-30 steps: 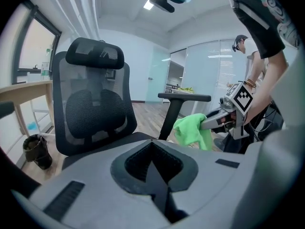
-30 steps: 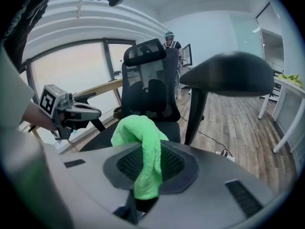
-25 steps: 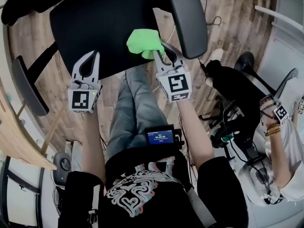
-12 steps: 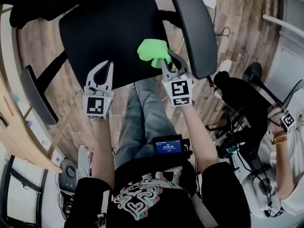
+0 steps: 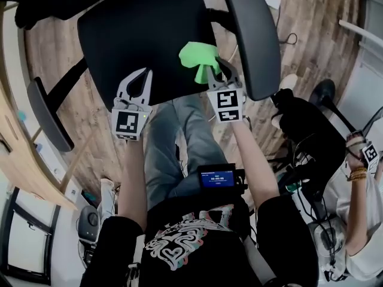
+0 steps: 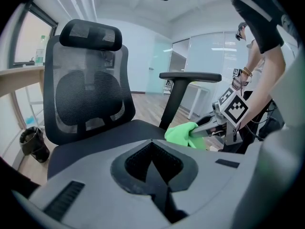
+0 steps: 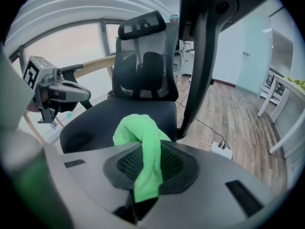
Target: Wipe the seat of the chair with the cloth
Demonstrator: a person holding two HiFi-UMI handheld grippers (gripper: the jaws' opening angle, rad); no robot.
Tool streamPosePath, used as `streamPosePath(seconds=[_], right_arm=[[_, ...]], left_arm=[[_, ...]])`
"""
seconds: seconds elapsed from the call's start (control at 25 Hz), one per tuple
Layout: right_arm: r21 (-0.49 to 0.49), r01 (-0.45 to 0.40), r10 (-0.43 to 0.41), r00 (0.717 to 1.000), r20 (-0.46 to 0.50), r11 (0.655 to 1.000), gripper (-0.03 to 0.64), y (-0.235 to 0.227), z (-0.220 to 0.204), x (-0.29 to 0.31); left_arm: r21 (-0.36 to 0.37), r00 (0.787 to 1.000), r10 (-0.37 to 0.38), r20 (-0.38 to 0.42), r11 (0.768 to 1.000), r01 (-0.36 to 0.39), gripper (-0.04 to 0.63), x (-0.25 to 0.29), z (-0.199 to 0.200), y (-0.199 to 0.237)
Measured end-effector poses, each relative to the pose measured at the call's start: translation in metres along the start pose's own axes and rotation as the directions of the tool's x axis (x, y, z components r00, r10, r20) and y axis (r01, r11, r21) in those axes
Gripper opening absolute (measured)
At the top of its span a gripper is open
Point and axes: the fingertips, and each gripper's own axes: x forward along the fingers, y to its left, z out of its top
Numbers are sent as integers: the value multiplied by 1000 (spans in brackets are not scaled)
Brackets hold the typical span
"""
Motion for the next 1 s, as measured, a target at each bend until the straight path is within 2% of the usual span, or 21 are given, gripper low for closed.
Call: streamPosePath(seconds=[0.64,1.0], right_arm=[[-1,48,-48,993,-105,999,63,10,-13,15],[-9,49,-50,988,-147,999,63,8,-21,21]], left_arm=[[-48,1000,-21,-19,999,20,2,-3,-31,14],[-33,999,-30,-26,999,29,2,-7,-31,16]])
